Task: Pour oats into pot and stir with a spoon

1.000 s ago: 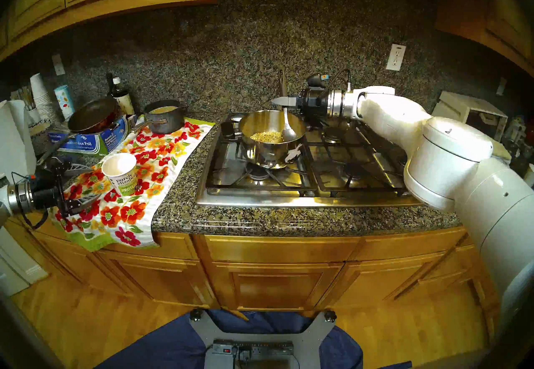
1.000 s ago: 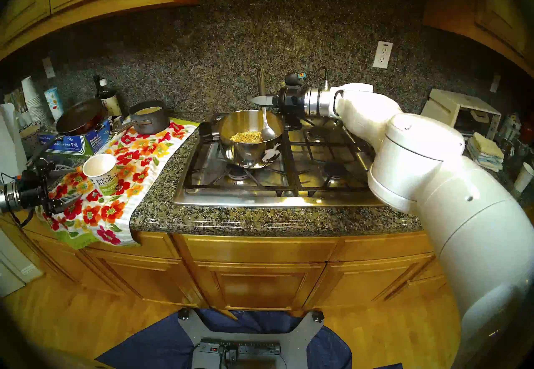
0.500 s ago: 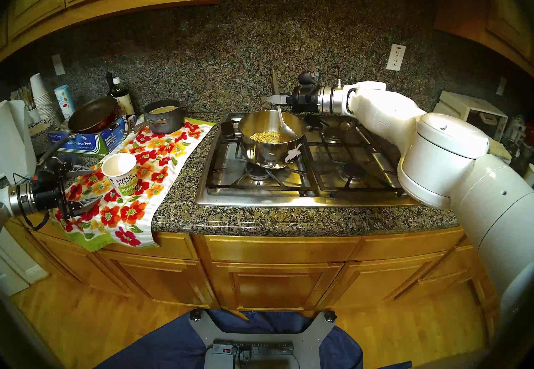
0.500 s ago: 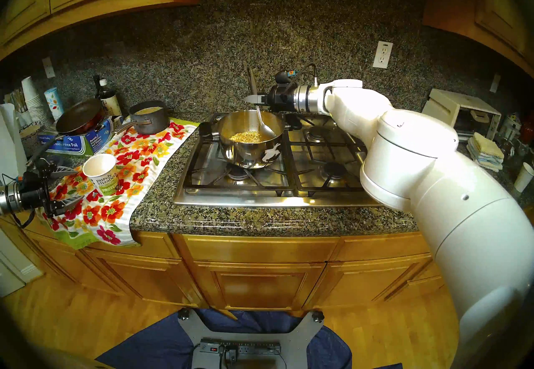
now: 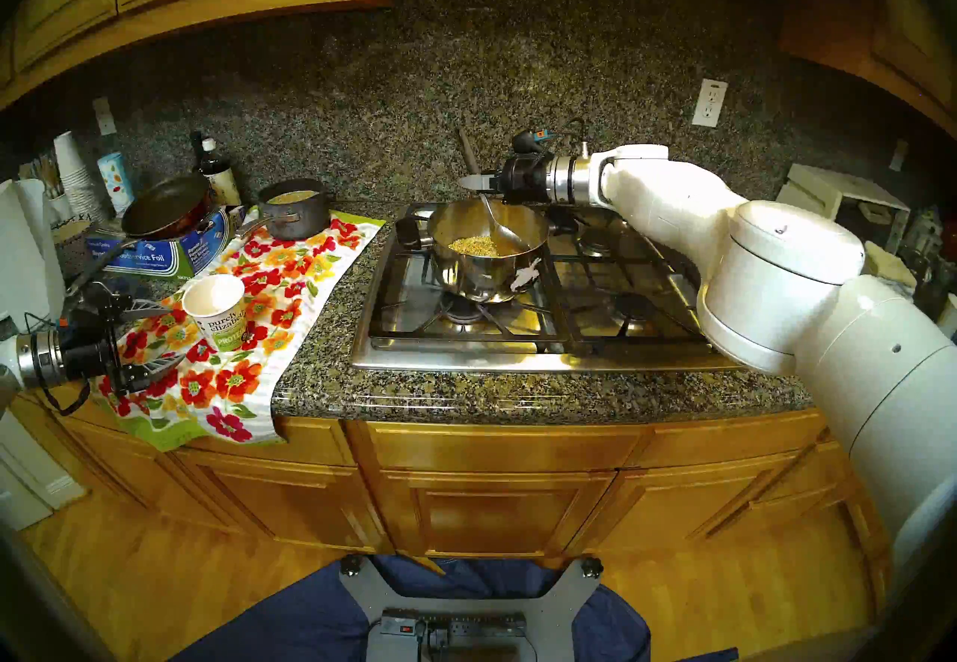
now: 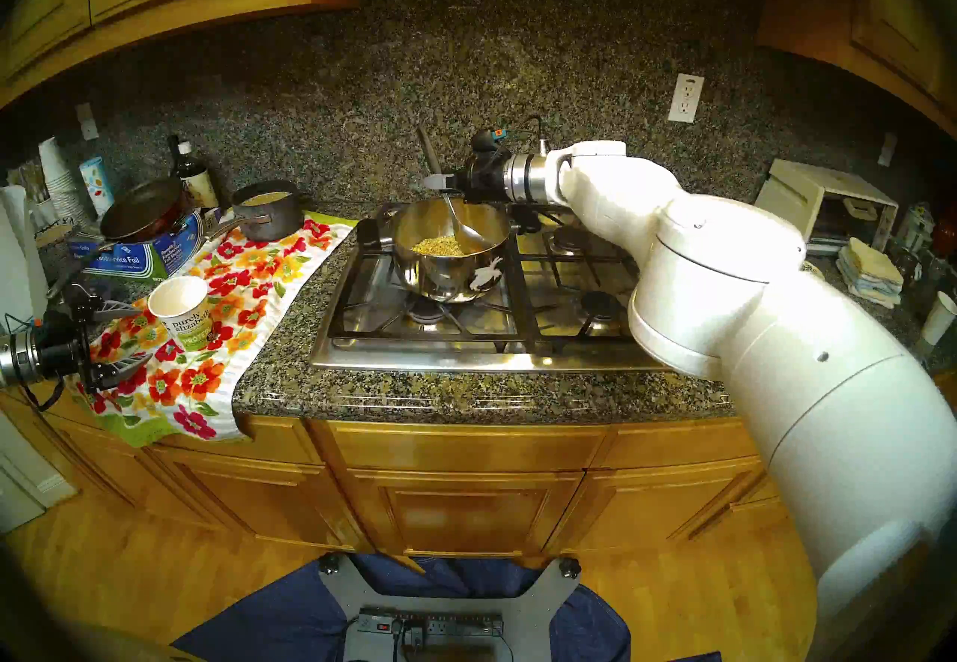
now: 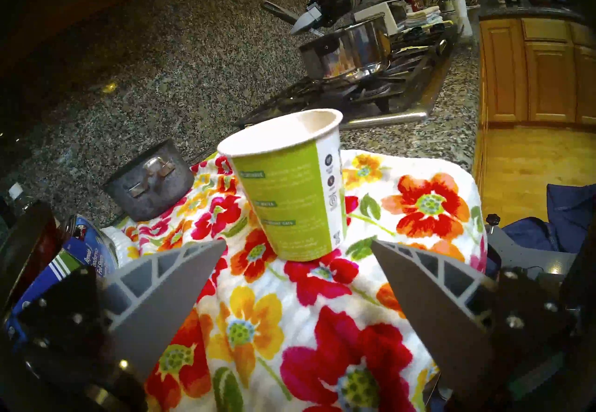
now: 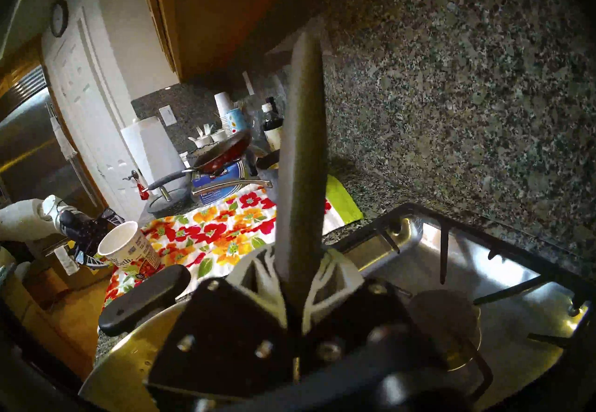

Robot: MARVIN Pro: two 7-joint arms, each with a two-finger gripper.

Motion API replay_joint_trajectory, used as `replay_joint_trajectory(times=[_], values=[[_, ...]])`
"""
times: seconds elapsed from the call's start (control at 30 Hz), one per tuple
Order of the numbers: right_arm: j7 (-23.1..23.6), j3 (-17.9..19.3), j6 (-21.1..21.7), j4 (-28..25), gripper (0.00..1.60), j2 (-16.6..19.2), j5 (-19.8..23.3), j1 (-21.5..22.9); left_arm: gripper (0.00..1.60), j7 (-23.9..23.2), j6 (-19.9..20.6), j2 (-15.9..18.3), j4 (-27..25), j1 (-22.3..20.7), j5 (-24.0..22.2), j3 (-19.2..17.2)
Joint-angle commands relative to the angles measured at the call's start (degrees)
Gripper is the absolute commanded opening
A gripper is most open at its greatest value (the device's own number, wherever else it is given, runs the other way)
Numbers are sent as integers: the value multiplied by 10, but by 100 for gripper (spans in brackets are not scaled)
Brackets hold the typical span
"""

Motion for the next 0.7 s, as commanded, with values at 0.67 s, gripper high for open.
replay_joint_trajectory(times=[0.67], values=[[-50,11,-4,-17,0,-57,4,41,160,-8,-4,6,1,-8,3,-7]])
